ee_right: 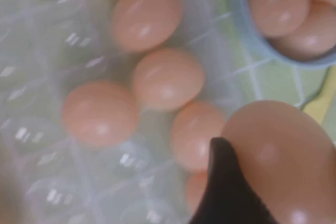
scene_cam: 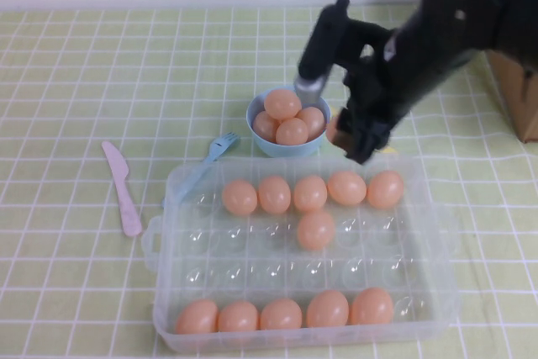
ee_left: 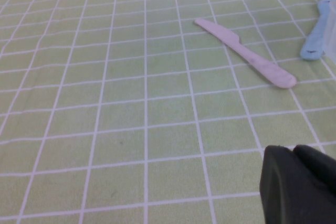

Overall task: Take an egg out of the egg box
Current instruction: Place the egg in the bowl

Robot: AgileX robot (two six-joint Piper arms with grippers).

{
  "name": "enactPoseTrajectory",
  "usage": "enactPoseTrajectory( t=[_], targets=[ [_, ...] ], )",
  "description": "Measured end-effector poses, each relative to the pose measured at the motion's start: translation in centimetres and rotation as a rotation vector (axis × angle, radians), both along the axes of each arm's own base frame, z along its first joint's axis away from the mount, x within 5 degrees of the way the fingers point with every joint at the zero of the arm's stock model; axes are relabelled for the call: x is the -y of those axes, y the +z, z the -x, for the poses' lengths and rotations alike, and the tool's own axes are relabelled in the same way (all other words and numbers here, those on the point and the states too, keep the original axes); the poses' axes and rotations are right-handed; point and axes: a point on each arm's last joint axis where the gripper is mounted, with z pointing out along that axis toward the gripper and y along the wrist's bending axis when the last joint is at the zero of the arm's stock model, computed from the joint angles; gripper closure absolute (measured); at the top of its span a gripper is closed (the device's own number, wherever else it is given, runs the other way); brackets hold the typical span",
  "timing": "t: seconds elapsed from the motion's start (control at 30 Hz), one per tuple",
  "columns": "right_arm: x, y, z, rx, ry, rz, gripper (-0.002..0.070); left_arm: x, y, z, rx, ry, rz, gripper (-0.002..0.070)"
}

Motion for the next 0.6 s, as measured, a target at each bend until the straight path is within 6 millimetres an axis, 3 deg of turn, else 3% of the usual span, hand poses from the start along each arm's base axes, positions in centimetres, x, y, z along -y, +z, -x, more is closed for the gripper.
enactPoseTrajectory(
  t=[0.3,0.6],
  targets=[
    [-2.9,-2.3,-7.0,0.0,-0.182,-0.091,0.0314,0.0,0.0,0.0,0.0,0.0,0.0,0.068],
    [-2.5,-5.3,-11.5,0.001,-0.338,-0.161,0.0316,0.0,0.0,0.0,0.0,0.0,0.0,0.068]
  ],
)
